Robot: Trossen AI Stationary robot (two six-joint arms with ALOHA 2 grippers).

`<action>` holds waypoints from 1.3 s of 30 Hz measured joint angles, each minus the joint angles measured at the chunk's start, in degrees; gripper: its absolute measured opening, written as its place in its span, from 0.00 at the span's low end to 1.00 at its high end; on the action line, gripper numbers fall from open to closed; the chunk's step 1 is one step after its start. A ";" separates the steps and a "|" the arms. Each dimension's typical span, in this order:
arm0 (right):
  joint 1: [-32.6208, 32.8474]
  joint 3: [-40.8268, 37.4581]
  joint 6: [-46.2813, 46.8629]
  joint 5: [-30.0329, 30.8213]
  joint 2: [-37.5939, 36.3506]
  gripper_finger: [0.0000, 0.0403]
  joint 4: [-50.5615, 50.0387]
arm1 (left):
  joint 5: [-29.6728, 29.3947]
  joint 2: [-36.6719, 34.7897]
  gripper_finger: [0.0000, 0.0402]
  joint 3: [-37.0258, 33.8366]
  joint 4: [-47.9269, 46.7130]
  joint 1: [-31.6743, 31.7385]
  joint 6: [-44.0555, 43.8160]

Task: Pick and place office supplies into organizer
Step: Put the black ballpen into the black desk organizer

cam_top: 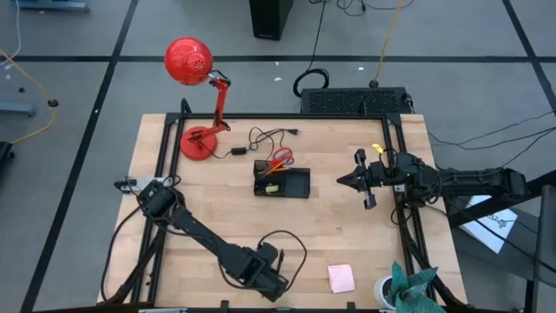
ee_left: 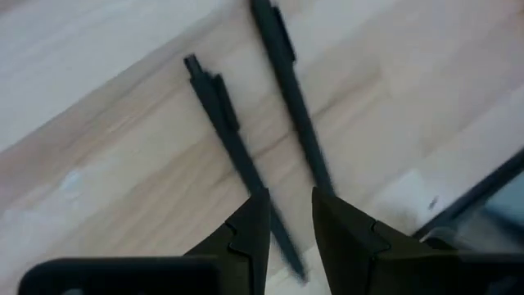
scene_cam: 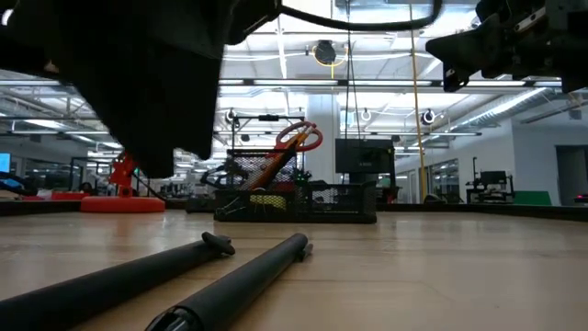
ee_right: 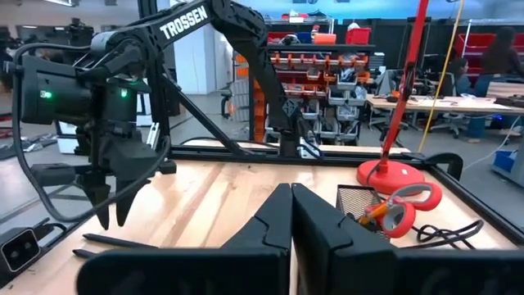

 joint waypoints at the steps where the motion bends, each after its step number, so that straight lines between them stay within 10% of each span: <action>1: 0.00 0.00 0.04 0.00 0.00 0.00 -0.02 | 1.00 0.01 0.24 0.00 -0.06 0.09 3.01; 19: 0.11 0.06 1.84 -1.83 0.00 0.00 0.04 | 3.23 0.35 0.26 0.00 1.56 2.70 10.53; 32: 0.15 0.07 1.71 -3.02 0.00 0.00 0.54 | 5.27 0.33 0.72 -1.13 -2.17 4.43 5.73; 39: 0.15 0.07 1.40 -3.02 0.00 0.00 0.73 | 6.96 0.28 0.76 -5.40 0.62 4.73 4.37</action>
